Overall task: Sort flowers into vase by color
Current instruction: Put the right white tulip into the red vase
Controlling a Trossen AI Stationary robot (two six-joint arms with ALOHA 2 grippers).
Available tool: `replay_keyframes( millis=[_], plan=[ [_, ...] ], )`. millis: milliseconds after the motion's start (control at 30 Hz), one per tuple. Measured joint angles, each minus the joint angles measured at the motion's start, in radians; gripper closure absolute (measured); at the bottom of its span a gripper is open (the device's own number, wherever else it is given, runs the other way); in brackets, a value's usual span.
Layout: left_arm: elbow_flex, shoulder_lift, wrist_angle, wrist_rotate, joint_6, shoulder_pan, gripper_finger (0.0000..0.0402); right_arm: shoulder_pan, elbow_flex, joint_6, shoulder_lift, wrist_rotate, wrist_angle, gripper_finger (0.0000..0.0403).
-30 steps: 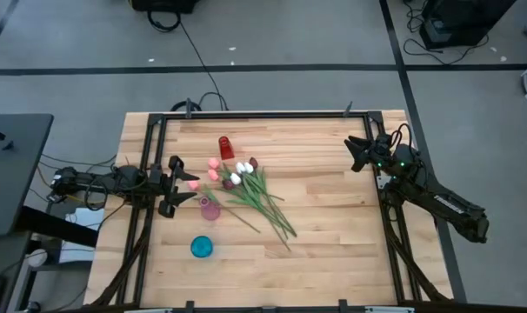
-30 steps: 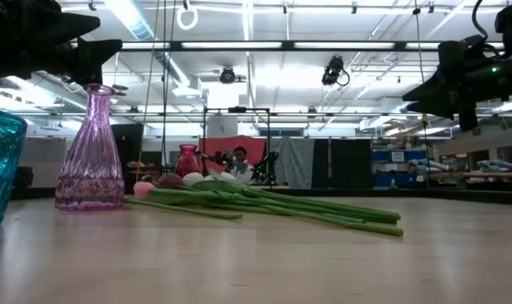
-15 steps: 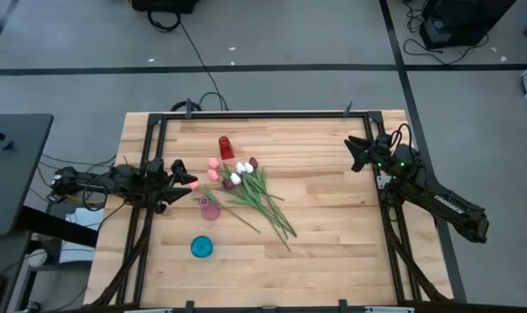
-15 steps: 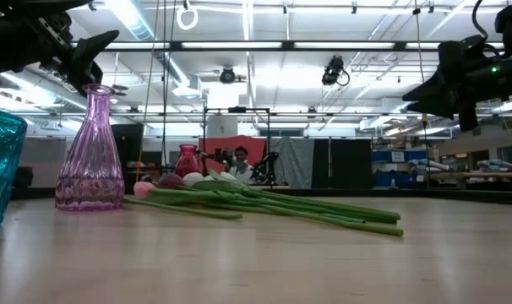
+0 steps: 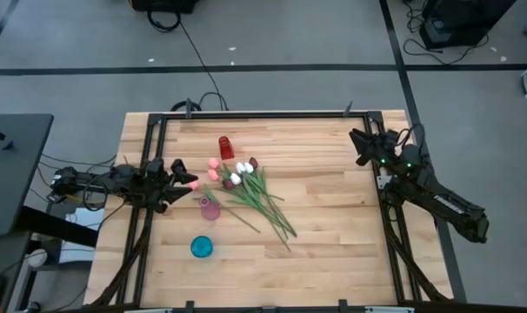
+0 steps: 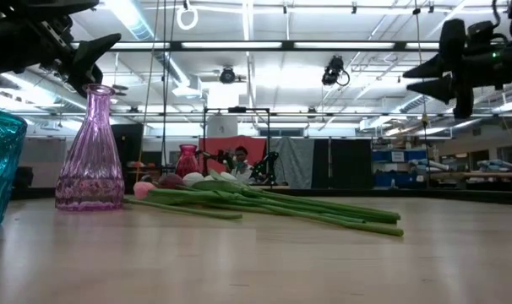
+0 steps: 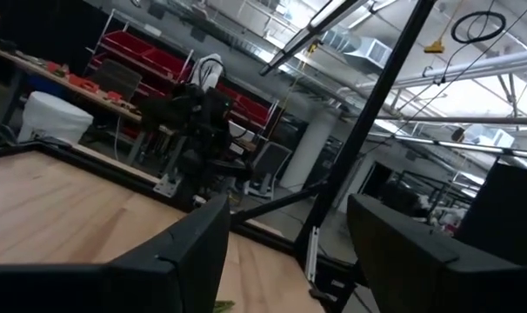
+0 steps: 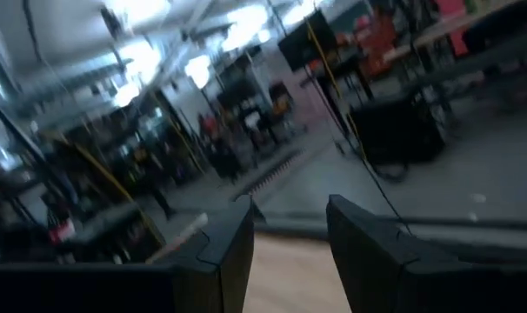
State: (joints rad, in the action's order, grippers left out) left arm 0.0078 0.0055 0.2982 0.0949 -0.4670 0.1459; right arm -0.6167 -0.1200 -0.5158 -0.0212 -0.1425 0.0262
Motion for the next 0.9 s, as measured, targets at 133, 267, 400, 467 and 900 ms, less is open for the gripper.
replay_keyframes(
  millis=[133, 267, 400, 467, 900],
  plan=[
    [0.0, 0.0, 0.018, 0.032, 0.069, 0.0, 0.0163, 0.0, 0.0, -0.008, 0.0, 0.043, 0.078, 0.0245],
    [0.0, 0.0, 0.049, 0.034, 0.142, 0.0, 0.0163, 0.0, 0.0, -0.008, 0.0, 0.157, 0.136, 0.0245],
    [0.0, 0.0, 0.09, 0.018, 0.229, 0.0, 0.0163, 0.003, 0.0, -0.008, 0.0, 0.311, 0.231, 0.0245],
    [0.0, 0.0, 0.124, -0.009, 0.236, 0.0, 0.0163, 0.009, 0.0, -0.009, -0.003, 0.384, 0.301, 0.0245],
    [0.004, 0.0, 0.296, -0.091, 0.242, 0.0, 0.0163, 0.184, -0.227, 0.16, -0.614, 0.529, 0.262, 0.0254]
  ],
)
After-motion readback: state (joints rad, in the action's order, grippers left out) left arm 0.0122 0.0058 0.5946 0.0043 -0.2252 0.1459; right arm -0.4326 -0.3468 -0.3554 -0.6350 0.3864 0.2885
